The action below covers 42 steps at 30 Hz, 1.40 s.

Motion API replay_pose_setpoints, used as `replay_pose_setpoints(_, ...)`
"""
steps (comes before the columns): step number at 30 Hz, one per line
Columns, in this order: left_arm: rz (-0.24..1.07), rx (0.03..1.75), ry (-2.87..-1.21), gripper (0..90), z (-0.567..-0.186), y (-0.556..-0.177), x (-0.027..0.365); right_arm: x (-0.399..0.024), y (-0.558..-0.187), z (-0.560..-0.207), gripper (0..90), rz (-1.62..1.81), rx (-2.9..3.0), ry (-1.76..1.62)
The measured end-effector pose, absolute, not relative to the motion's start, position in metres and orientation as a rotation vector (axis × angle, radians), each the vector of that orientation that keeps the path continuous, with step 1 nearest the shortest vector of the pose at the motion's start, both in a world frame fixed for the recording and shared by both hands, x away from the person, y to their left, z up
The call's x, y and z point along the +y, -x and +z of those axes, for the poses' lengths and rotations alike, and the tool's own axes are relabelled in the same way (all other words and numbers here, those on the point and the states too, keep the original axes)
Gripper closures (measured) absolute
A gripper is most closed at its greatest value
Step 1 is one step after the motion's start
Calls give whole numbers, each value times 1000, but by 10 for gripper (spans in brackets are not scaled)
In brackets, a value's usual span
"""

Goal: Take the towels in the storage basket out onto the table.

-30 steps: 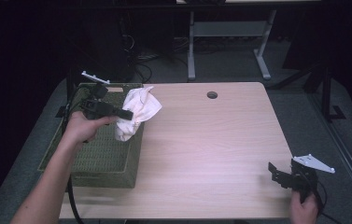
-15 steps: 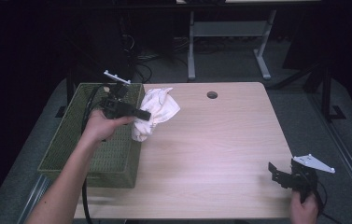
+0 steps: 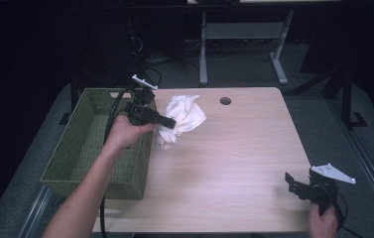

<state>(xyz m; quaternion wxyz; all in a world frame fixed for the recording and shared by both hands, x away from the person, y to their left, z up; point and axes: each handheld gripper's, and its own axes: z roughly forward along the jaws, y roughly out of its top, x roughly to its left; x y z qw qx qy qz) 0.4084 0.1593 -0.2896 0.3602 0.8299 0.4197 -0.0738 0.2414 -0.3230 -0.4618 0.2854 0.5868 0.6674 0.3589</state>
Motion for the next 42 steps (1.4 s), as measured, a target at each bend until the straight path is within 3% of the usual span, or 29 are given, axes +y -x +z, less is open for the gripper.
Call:
replay_pose_setpoints(29,-258,1065,-2212,693,-333,-421,89,-323,-242,-462,139,960,1790,-1567)
replay_pose_setpoints(42,-245,1091,-2219,692,-347,-424,77,-323,-242,-462,139,963,1791,-1564)
